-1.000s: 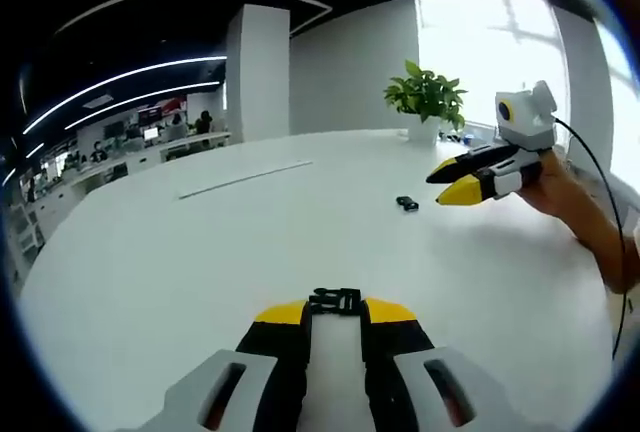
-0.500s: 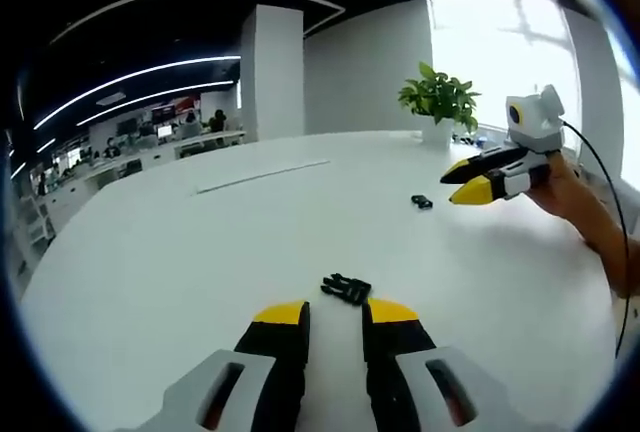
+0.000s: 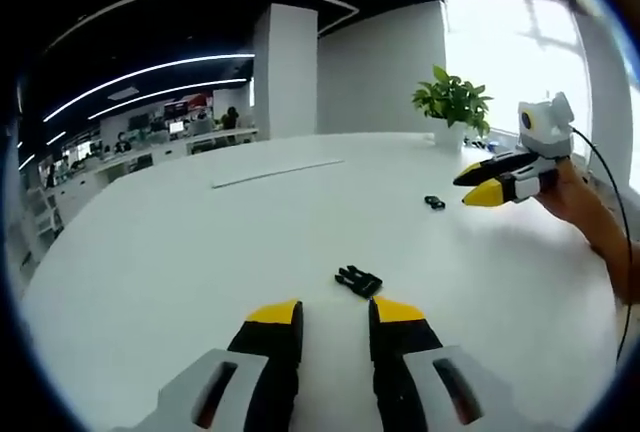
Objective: Snap the two parts of the plastic buckle together until the buckle closes and remains connected.
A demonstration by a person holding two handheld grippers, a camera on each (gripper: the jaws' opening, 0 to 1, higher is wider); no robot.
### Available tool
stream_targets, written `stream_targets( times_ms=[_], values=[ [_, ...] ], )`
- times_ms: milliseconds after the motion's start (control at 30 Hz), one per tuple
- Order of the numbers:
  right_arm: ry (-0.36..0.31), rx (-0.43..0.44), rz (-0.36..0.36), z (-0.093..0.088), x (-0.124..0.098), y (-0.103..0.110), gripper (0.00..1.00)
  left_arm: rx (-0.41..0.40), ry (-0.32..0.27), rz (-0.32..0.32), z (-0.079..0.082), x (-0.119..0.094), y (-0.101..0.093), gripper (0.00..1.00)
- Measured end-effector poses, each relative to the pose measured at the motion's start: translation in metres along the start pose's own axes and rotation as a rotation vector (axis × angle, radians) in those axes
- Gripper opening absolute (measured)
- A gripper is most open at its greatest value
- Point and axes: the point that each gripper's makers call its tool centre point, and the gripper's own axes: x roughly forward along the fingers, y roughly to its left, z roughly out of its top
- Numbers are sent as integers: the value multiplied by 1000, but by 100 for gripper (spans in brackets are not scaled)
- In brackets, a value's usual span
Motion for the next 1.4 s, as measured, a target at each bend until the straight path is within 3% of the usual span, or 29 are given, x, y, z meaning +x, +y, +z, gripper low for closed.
stream_targets(
  times_ms=[267, 567, 1400],
  values=[
    [4, 0, -1, -1, 0, -1, 33, -5, -4, -18, 5, 10, -13, 27],
    [7, -2, 1, -1, 1, -1, 33, -29, 6, -1, 10, 19, -11, 29],
    [12, -2, 0, -3, 1, -1, 33, -39, 15, 87, 8, 17, 29, 22]
  ],
)
